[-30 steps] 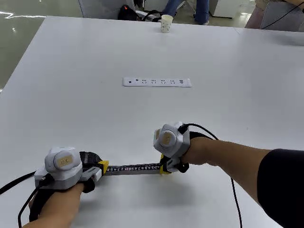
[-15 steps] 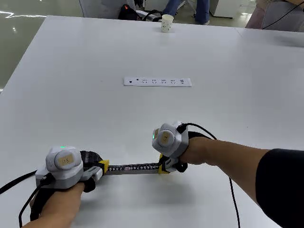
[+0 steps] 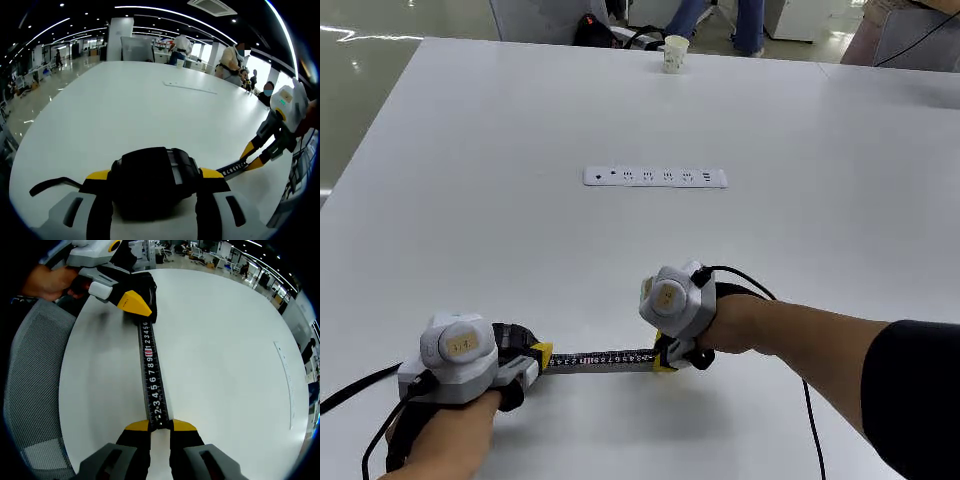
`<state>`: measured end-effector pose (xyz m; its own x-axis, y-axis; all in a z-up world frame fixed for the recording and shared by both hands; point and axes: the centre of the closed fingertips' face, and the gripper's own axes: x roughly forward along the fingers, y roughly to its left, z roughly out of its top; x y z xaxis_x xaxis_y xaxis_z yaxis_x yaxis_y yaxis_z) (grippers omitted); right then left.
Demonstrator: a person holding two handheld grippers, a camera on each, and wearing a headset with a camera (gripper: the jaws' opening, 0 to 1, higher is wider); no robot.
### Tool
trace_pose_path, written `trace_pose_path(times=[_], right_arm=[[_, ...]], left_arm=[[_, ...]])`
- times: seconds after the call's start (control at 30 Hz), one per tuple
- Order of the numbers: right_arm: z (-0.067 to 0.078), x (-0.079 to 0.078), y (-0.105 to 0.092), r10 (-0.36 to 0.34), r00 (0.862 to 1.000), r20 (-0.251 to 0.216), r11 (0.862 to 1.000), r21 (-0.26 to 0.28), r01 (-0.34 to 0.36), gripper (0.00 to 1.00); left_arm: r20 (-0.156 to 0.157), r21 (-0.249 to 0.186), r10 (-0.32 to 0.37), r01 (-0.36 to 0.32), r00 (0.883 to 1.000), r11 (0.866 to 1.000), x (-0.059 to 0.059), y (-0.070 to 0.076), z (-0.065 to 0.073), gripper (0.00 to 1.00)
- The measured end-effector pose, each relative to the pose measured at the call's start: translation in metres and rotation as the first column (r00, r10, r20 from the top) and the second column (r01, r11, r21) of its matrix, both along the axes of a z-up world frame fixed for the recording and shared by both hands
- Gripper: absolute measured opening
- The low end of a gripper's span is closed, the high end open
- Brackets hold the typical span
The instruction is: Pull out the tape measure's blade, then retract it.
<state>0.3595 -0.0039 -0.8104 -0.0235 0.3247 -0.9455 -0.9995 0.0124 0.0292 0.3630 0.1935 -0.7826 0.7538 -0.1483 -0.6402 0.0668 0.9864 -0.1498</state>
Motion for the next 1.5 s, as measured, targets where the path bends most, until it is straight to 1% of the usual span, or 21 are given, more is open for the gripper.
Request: trace_pose_path(times=[0.1, 0.2, 0.5, 0.7, 1.23, 1.5], right_arm=[[0.000, -0.001, 0.001, 0.006, 1.000, 0.002, 1.000, -0.001, -0.006, 0.10], [0.000, -0.001, 0.002, 0.015, 1.000, 0.002, 1.000, -0.003, -0.015, 0.10], [0.000, -0.001, 0.006, 0.010, 1.000, -0.001, 1.000, 0.002, -0.010, 0.10], [0.000, -0.001, 0.008, 0.001, 1.000, -0.005, 1.000, 0.007, -0.001, 0.10], [0.000, 0.000, 0.014, -0.005, 1.000, -0.011, 1.000, 0.018, 0.006, 0.10], [0.000, -0.002, 0.017, -0.016, 1.000, -0.020, 1.000, 0.026, 0.016, 0.10]], left_arm=[[0.005, 0.002, -0.001, 0.001, 1.000, 1.000, 0.000, 0.001, 0.000, 0.63], [0.002, 0.001, 0.000, 0.000, 1.000, 1.000, 0.000, 0.000, 0.000, 0.63], [-0.008, 0.001, -0.002, 0.002, 1.000, 1.000, 0.000, 0.000, 0.000, 0.63], [-0.006, 0.004, 0.001, -0.001, 1.000, 1.000, -0.001, 0.000, 0.000, 0.63], [-0.016, -0.019, 0.002, -0.002, 1.000, 1.000, 0.000, -0.001, -0.001, 0.63], [-0.017, -0.043, 0.003, -0.004, 1.000, 0.999, -0.001, 0.000, -0.001, 0.63]])
